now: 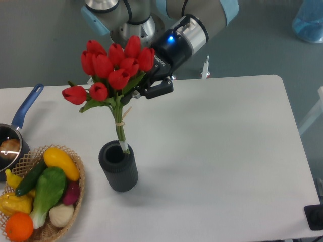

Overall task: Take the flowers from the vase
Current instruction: 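Lift the gripped tulips straight up out of the black vase, then carry the tulip bunch up and away from the vase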

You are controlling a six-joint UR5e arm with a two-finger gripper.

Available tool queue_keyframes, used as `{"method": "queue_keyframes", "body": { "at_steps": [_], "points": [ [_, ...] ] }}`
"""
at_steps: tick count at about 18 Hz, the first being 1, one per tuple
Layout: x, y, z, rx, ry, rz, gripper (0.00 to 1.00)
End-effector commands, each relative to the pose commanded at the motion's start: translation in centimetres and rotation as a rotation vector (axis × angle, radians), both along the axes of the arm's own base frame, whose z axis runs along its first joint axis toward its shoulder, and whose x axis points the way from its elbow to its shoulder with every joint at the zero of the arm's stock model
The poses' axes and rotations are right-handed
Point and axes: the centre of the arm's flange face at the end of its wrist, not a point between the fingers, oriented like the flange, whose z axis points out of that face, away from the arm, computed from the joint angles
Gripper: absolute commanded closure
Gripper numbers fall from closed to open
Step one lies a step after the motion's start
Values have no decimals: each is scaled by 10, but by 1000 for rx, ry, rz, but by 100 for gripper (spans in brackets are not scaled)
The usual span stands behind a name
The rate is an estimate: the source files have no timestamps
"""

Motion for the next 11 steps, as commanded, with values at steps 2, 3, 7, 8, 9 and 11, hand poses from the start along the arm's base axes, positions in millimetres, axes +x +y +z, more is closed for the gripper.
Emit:
{"method": "queue_keyframes", "body": {
  "at_steps": [2, 3, 7, 8, 9, 11],
  "points": [
    [-7, -8, 5, 4, 10, 21, 72],
    [-10, -11, 8, 7, 13, 29, 72],
    [-47, -40, 13, 11, 25, 114, 72],
    [-61, -53, 13, 13, 28, 147, 72],
    [-72, -60, 12, 15, 27, 167, 72],
    [-100, -78, 9, 28, 13, 210, 72]
  ]
}}
